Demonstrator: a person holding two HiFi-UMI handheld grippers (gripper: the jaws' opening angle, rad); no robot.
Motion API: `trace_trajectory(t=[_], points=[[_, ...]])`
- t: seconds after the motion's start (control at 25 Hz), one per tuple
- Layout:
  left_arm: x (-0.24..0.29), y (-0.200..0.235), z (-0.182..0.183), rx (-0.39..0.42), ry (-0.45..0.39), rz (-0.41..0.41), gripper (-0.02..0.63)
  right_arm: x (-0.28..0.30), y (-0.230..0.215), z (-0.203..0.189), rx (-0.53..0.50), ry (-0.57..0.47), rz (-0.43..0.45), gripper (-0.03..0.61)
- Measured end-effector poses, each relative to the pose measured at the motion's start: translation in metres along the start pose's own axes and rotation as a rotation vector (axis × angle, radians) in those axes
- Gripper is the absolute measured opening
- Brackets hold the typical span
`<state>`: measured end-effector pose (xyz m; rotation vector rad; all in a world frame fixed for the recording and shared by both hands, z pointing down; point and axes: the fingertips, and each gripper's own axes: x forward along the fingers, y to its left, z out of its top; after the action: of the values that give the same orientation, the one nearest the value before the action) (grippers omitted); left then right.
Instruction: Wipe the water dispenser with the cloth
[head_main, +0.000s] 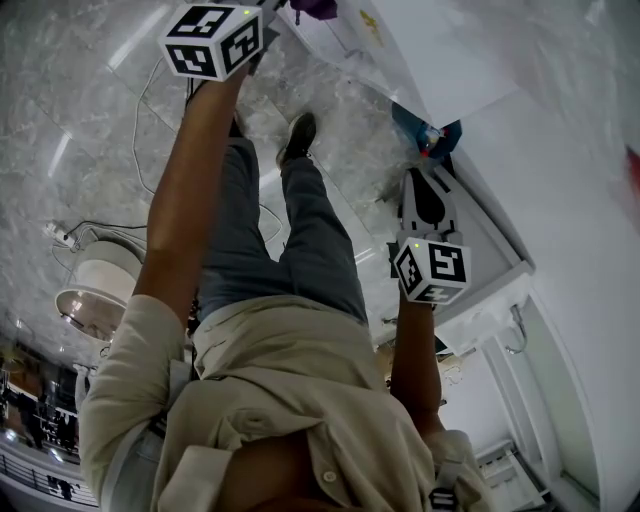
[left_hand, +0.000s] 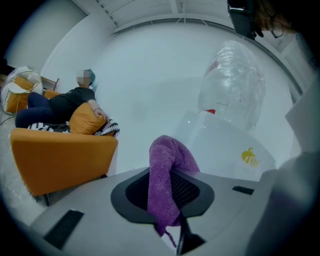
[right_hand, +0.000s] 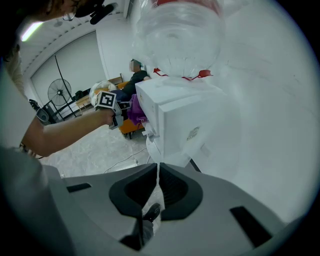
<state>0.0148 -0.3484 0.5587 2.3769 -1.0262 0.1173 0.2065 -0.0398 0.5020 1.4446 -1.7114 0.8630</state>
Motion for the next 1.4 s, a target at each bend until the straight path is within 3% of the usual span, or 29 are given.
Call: trace_trajectory(t=[0.44, 0.8, 1.04, 1.16, 1.4], points=[[0.030, 0.063, -0.078, -0.018, 0.110, 0.061, 0.085, 0.017, 0.004, -0.028, 0.025, 0.058, -0.025, 0.028], [0.027, 0.041, -0.070, -0.037, 0.070, -0.012, 0.084, 0.031, 0.019, -0.033, 0.042, 0.066, -0.015, 0.028], [0.037, 0.055, -0.099, -0.051, 0.093, -0.007, 0.084, 0.039, 0.020, -0.050, 0.051, 0.080, -0.018, 0.028], [0.037, 0.063, -0.108, -0.015, 0.100, 0.021, 0.085, 0.045, 0.016, -0.063, 0.058, 0.096, -0.025, 0.028], [0.043, 0.069, -0.136, 0.177, 0.129, 0.080, 0.085, 0.064, 0.017, -0.077, 0.046, 0.126, -0.010, 0.028]])
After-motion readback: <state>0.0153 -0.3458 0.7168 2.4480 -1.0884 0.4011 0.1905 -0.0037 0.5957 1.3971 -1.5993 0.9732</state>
